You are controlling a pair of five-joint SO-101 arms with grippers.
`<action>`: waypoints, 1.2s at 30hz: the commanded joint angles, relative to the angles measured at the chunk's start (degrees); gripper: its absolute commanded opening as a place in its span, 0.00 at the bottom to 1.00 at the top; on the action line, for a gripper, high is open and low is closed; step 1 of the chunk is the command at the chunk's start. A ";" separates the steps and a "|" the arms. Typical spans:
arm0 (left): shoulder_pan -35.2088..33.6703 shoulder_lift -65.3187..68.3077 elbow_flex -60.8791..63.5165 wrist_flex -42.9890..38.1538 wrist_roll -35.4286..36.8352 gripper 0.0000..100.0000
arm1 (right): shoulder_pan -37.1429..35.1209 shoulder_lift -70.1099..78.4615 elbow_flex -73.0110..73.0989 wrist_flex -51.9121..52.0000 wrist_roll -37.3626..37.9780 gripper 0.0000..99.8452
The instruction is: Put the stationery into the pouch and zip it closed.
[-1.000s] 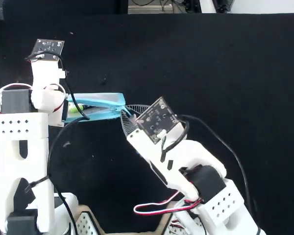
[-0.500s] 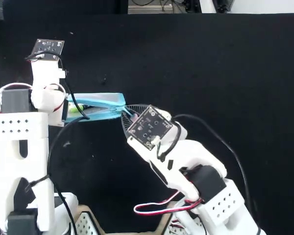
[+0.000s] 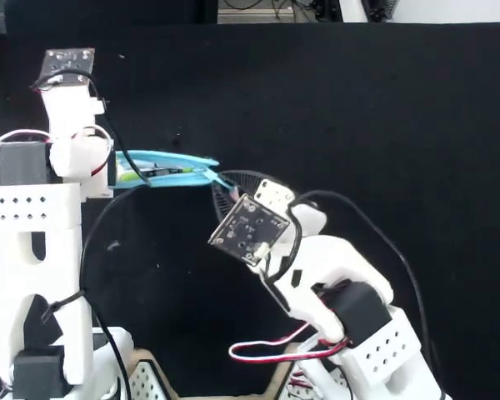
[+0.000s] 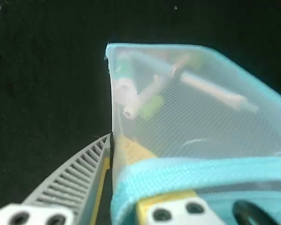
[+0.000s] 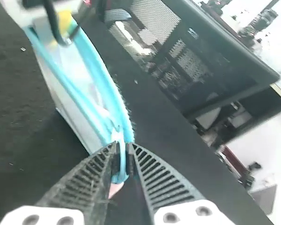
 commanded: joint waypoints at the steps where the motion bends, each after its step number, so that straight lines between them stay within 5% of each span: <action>1: -0.31 -0.88 -4.97 -0.09 1.76 0.03 | 2.73 0.66 -4.09 -1.14 1.32 0.01; 10: -0.13 -0.88 -9.89 0.00 1.76 0.03 | 2.81 0.66 -5.76 -1.05 0.88 0.01; 18: 7.25 -0.88 -9.98 0.18 3.16 0.03 | 2.90 0.66 -6.11 -1.05 1.05 0.01; 24: 7.25 -0.97 -10.51 2.64 5.71 0.19 | 2.90 0.66 -8.40 -1.05 0.97 0.01; 36: 3.47 -0.97 -19.38 2.99 6.24 0.20 | 2.90 0.66 -9.19 -1.14 0.97 0.01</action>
